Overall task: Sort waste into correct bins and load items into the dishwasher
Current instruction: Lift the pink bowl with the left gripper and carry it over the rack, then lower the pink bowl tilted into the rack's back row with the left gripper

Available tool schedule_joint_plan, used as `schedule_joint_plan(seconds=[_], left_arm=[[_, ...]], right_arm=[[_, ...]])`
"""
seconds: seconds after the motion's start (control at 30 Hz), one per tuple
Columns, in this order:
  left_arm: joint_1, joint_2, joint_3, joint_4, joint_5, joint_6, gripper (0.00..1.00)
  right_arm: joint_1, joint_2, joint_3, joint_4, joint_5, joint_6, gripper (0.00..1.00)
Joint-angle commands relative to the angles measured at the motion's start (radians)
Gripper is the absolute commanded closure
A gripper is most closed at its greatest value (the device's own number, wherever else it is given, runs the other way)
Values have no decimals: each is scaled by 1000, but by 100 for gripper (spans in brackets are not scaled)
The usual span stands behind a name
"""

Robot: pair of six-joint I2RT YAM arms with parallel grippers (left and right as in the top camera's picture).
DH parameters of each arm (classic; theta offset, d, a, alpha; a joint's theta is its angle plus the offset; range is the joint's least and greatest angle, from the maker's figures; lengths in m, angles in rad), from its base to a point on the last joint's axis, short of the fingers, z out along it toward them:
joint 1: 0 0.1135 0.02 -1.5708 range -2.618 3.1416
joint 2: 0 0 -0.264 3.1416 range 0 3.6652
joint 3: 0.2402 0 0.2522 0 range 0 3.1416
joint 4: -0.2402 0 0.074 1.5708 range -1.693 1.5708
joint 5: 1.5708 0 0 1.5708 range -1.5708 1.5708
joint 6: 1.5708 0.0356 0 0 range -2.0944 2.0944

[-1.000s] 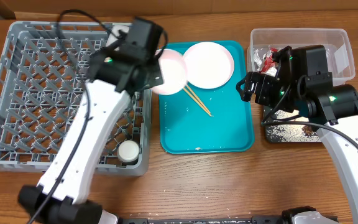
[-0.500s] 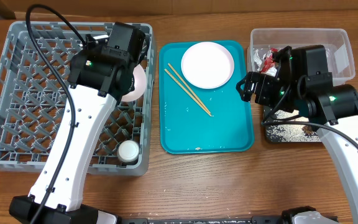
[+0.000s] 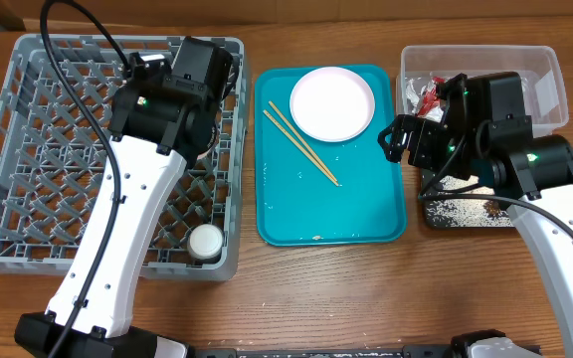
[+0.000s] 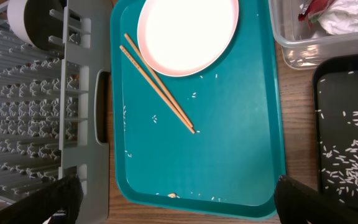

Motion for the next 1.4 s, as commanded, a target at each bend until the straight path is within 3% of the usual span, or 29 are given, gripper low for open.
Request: schedule_joint_plan(seconds=[0.0, 0.47, 0.8, 1.2, 1.37], left_arm=[[3, -11, 17, -17, -104, 5, 96], [2, -11, 5, -34, -289, -23, 96], [0, -11, -122, -13, -375, -93, 96], [-76, -11, -434, 364, -489, -137, 96], [-75, -11, -481, 402, -525, -216, 96]], right_arm=[[-1, -3, 0, 3, 11, -3, 0], [-1, -3, 0, 3, 11, -3, 0], [-1, -3, 0, 3, 11, -3, 0], [-1, -3, 0, 3, 11, -3, 0], [-1, -3, 0, 3, 11, -3, 0]])
